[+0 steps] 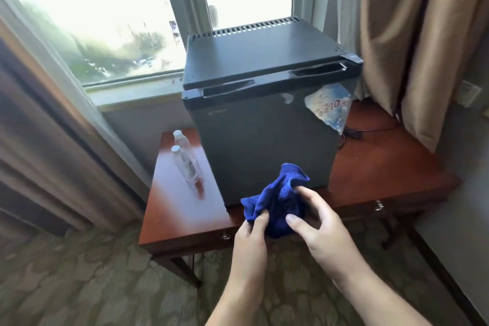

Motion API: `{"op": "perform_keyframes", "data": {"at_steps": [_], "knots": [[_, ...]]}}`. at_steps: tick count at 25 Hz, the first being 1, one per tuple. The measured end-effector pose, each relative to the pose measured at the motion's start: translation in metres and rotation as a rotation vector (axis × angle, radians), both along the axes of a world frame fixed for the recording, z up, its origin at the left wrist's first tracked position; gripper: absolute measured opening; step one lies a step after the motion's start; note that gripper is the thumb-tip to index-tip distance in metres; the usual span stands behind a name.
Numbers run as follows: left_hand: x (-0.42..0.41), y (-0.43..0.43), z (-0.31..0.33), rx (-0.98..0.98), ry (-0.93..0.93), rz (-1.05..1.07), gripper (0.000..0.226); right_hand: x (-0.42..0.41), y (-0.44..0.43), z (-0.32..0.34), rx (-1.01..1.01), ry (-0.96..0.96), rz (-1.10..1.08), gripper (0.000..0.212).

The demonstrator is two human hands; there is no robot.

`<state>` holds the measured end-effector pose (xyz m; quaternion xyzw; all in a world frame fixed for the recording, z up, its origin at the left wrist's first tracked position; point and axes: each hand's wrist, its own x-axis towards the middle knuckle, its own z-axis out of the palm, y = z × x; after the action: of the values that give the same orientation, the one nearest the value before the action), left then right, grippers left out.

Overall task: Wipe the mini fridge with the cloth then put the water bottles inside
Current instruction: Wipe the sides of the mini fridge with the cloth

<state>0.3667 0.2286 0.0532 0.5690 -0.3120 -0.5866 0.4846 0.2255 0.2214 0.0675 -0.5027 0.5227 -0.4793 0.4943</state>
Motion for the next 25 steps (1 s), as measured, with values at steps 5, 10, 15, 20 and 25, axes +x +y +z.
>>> {"op": "perform_keyframes", "data": {"at_steps": [5, 10, 15, 20, 25], "knots": [[0.128, -0.005, -0.017, -0.058, -0.099, -0.099, 0.024, 0.127, -0.002, -0.021, 0.218, -0.396, -0.214, 0.020], [0.251, -0.014, -0.041, -0.048, -0.168, -0.131, 0.020, 0.245, -0.011, -0.049, 0.459, -0.597, -0.265, 0.022], [0.315, -0.039, -0.064, -0.025, -0.207, -0.197, 0.022, 0.300, -0.035, -0.085, 0.564, -0.664, -0.286, 0.035], [0.324, -0.106, -0.090, 0.019, -0.304, -0.343, 0.022, 0.311, -0.082, -0.118, 0.625, -0.797, -0.416, 0.031], [0.306, -0.205, -0.126, 0.048, -0.522, -0.586, 0.026, 0.316, -0.152, -0.168, 0.656, -0.978, -0.666, 0.041]]}}
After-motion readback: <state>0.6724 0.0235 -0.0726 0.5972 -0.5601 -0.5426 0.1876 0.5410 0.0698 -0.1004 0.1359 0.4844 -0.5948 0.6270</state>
